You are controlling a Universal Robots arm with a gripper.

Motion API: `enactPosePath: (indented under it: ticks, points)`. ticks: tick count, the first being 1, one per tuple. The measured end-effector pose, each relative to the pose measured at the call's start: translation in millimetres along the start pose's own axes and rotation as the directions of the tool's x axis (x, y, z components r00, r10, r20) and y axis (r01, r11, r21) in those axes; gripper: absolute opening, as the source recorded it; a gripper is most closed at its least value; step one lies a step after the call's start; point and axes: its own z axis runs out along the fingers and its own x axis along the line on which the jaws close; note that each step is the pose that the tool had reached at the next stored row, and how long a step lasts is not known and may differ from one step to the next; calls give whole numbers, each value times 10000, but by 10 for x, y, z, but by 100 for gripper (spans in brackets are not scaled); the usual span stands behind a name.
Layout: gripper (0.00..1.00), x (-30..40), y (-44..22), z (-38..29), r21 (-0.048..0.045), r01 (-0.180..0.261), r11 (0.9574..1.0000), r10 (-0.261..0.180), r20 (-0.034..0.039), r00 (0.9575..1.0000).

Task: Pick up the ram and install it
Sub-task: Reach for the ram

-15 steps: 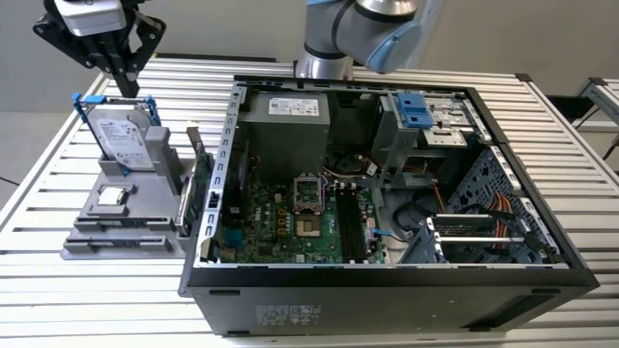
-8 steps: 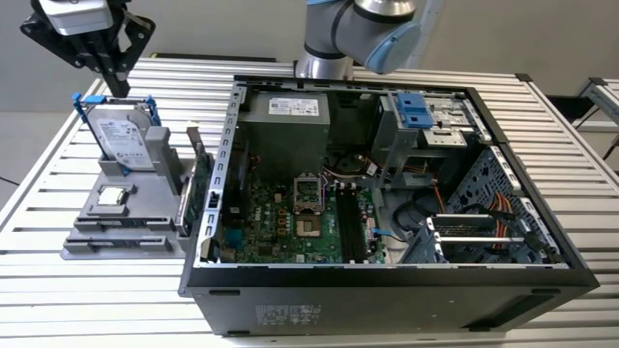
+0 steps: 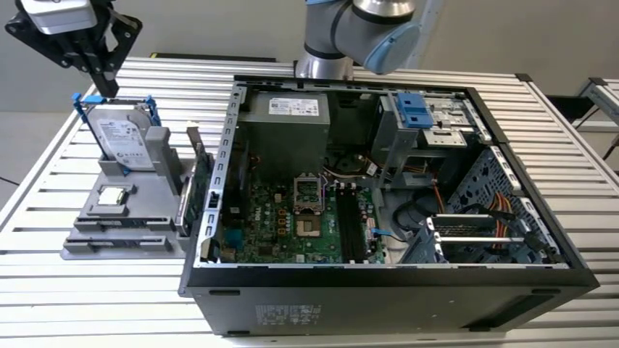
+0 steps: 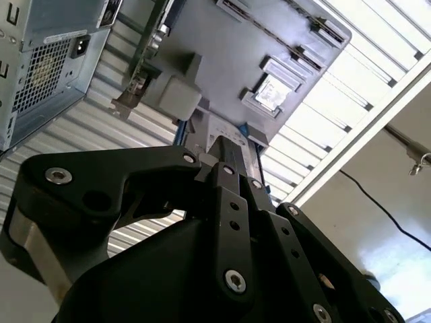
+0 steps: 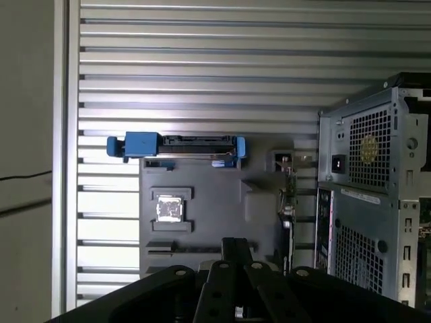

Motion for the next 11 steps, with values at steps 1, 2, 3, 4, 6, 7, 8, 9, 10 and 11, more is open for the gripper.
enactPosePath:
  ticks: [1, 2, 3, 4, 6, 7, 8, 9, 10, 11]
  points:
    - [0, 14, 0, 0, 0, 6, 10000, -6, 0, 10000]
    - [0, 29, 0, 0, 0, 12, 10000, -12, 0, 10000]
    - [0, 43, 0, 0, 0, 17, 10000, -17, 0, 10000]
    - [0, 57, 0, 0, -1, 22, 10000, -22, -1, 10000]
    - [0, 83, 0, 0, -1, 30, 10000, -30, -1, 10000]
    - [0, 95, 0, 0, -1, 32, 10000, -32, -1, 10000]
    - [0, 105, 0, -1, 0, 35, 10000, -35, -1, 10000]
    - [0, 111, 0, -1, -1, 36, 10000, -36, -2, 10000]
    - [0, 112, 0, -1, -1, 37, 10000, -37, -1, 10000]
    - [0, 112, 0, -1, -1, 37, 10000, -37, -1, 10000]
